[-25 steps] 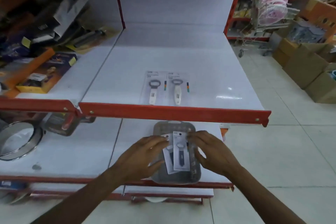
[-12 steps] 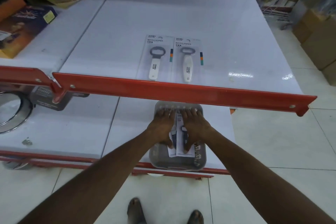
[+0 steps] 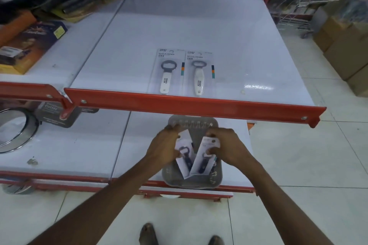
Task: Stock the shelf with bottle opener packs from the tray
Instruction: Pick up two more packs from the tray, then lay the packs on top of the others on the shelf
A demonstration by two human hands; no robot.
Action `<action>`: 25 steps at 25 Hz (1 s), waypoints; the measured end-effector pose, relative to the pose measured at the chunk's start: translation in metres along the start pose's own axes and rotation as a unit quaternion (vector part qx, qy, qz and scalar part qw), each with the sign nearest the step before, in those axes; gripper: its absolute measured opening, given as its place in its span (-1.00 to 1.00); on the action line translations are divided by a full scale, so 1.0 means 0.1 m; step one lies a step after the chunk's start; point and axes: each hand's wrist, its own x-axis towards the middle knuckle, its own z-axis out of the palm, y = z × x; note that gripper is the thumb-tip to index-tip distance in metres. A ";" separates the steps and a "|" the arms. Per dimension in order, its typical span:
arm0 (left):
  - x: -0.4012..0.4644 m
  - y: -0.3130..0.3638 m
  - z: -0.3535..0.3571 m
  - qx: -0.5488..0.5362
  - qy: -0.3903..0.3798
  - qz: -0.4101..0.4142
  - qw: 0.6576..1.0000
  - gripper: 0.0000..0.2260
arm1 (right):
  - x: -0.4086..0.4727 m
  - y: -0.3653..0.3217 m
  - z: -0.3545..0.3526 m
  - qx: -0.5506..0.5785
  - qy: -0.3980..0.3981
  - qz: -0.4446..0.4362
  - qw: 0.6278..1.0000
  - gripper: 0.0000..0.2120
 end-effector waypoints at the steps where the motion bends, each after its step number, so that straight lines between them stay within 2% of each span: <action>1: -0.18 0.02 -0.09 -0.051 0.002 -0.005 0.999 -0.63 | -0.17 -0.07 -0.10 0.019 0.011 -0.002 1.000 -0.75; 3: -0.53 0.07 -0.28 -0.097 0.037 0.013 0.995 -0.88 | -0.51 -0.24 -0.31 0.046 0.049 -0.017 0.998 -0.83; 4: -0.69 0.09 -0.40 -0.115 0.064 0.022 0.991 -0.90 | -0.65 -0.32 -0.43 0.061 0.073 -0.025 0.995 -0.84; 6: -0.95 0.21 -0.77 -0.156 0.144 0.039 0.976 -0.85 | -0.90 -0.52 -0.76 0.101 0.144 -0.042 0.984 -0.81; 9: -1.21 0.45 -1.38 -0.255 0.239 0.057 0.935 -0.73 | -1.09 -0.78 -1.29 0.235 0.221 -0.056 0.945 -0.78; 11: -1.29 0.62 -1.73 -0.321 0.252 0.089 0.909 -0.69 | -1.11 -0.94 -1.59 0.308 0.239 -0.078 0.918 -0.73; 13: -1.25 0.80 -2.06 -0.371 0.265 0.128 0.881 -0.67 | -1.06 -1.08 -1.87 0.321 0.264 -0.099 0.904 -0.74; 16: -0.97 0.99 -2.36 -0.376 0.300 0.149 0.864 -0.67 | -0.82 -1.13 -2.21 0.350 0.279 -0.118 0.886 -0.77; 18: -0.68 1.11 -2.45 -0.402 0.296 0.156 0.853 -0.69 | -0.60 -1.09 -2.40 0.381 0.275 -0.126 0.873 -0.76; 22: 0.05 1.23 -2.42 -0.460 0.249 0.097 0.847 -0.70 | 0.09 -0.73 -2.59 0.342 0.277 -0.073 0.895 -0.80; 25: 0.41 1.30 -2.32 -0.413 0.250 0.038 0.875 -0.74 | 0.53 -0.44 -2.58 0.256 0.256 0.016 0.932 -0.74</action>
